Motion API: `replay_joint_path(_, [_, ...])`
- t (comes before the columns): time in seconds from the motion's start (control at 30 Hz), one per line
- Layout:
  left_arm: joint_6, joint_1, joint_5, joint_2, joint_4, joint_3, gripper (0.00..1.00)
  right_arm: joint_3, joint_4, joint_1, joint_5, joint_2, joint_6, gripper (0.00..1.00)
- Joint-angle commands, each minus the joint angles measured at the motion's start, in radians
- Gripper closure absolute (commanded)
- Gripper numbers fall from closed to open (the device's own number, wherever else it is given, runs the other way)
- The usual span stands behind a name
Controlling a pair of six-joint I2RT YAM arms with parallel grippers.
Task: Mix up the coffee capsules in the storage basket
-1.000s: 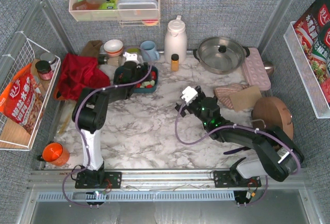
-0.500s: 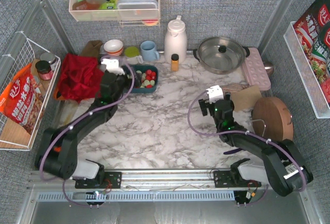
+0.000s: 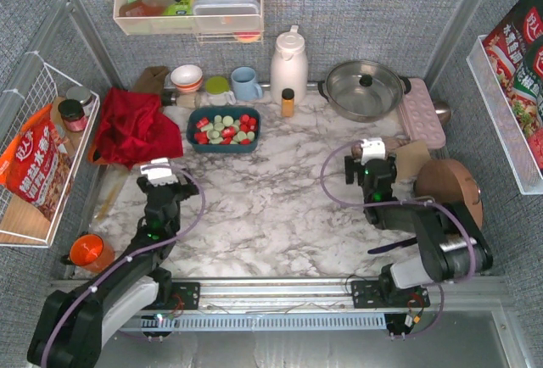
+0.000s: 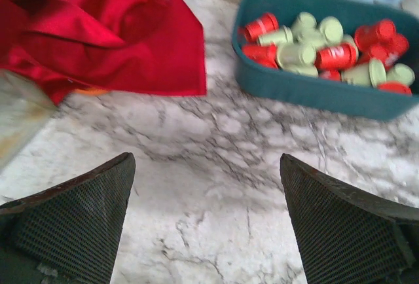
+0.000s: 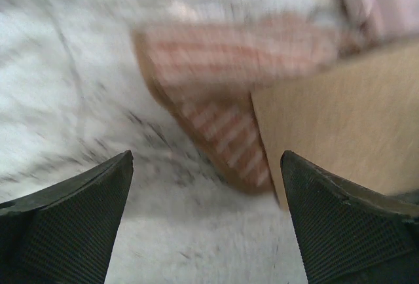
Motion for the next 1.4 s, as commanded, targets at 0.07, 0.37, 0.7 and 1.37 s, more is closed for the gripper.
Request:
replay_joint_path(0.07, [0.028, 0.002, -0.200, -0.055, 0.158, -0.036, 0.01, -0.105, 0.225, -0.141, -0.112, 0.093, 0.195, 0.01])
replay_joint_path(0.37, [0.240, 0.005, -0.287, 0.013, 0.342, -0.109, 0.01, -0.011, 0.115, -0.149, -0.317, 0.124, 0.115, 0.01])
replay_joint_path(0.7, [0.349, 0.037, -0.186, 0.477, 0.393, 0.061, 0.01, -0.001, 0.071, -0.148, -0.317, 0.112, 0.113, 0.01])
replay_joint_path(1.37, [0.203, 0.303, 0.036, 0.743, 1.236, -0.167, 0.01, -0.009, 0.087, -0.125, -0.272, 0.111, 0.101, 0.01])
